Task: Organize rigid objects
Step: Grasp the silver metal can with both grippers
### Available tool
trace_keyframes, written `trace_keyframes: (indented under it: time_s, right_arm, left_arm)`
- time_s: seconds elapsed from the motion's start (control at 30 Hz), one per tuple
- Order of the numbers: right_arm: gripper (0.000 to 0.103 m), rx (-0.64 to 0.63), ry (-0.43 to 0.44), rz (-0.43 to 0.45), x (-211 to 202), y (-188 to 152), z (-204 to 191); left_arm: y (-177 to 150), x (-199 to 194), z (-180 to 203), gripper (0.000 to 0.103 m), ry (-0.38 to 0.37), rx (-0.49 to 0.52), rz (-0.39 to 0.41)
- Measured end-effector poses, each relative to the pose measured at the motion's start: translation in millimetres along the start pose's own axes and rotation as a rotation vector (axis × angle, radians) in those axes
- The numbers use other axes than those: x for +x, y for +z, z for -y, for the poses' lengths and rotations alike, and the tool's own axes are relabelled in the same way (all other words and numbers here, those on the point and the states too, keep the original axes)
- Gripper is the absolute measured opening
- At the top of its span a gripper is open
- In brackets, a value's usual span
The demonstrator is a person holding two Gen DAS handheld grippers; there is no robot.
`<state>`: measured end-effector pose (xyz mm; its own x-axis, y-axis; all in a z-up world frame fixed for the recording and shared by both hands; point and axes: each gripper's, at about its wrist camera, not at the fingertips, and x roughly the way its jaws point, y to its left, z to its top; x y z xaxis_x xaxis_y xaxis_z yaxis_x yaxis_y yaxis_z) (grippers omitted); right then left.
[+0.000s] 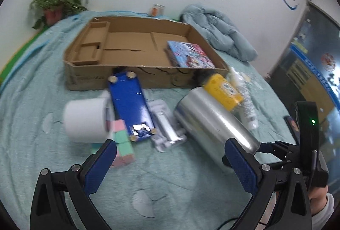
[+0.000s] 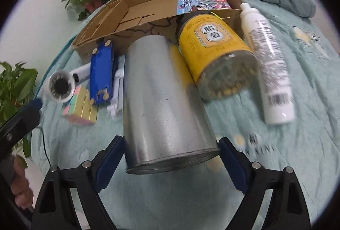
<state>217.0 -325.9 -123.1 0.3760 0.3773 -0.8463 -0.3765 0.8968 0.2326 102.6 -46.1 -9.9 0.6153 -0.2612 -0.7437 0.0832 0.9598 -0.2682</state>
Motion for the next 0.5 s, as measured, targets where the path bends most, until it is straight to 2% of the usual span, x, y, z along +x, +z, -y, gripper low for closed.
trace_keyframes:
  time_s: [0.07,0.13,0.27,0.4,0.47,0.5]
  right_arm:
    - [0.088,-0.029,0.035,-0.035,-10,-11,-6]
    - [0.088,-0.078,0.16,-0.119,-15,-19,-14]
    - [0.089,-0.118,0.188,-0.154,-27,-15,-11]
    - [0.089,-0.001,0.198,-0.205,-8,5,17]
    - [0.089,0.035,0.247,-0.229,4,7,23]
    - [0.089,0.047,0.272,-0.248,10,8,23]
  left_arm:
    - [-4,10,5,0.102,-0.062,-0.004,-0.035]
    - [-7,22,9,0.102,-0.139,-0.009,-0.082]
    - [-11,47,11,0.102,-0.238,-0.06,-0.154]
    - [-7,73,5,0.102,-0.321,-0.162,-0.214]
    - [-4,88,5,0.102,-0.383,-0.187,-0.254]
    - [-3,94,6,0.101,-0.382,-0.19,-0.27]
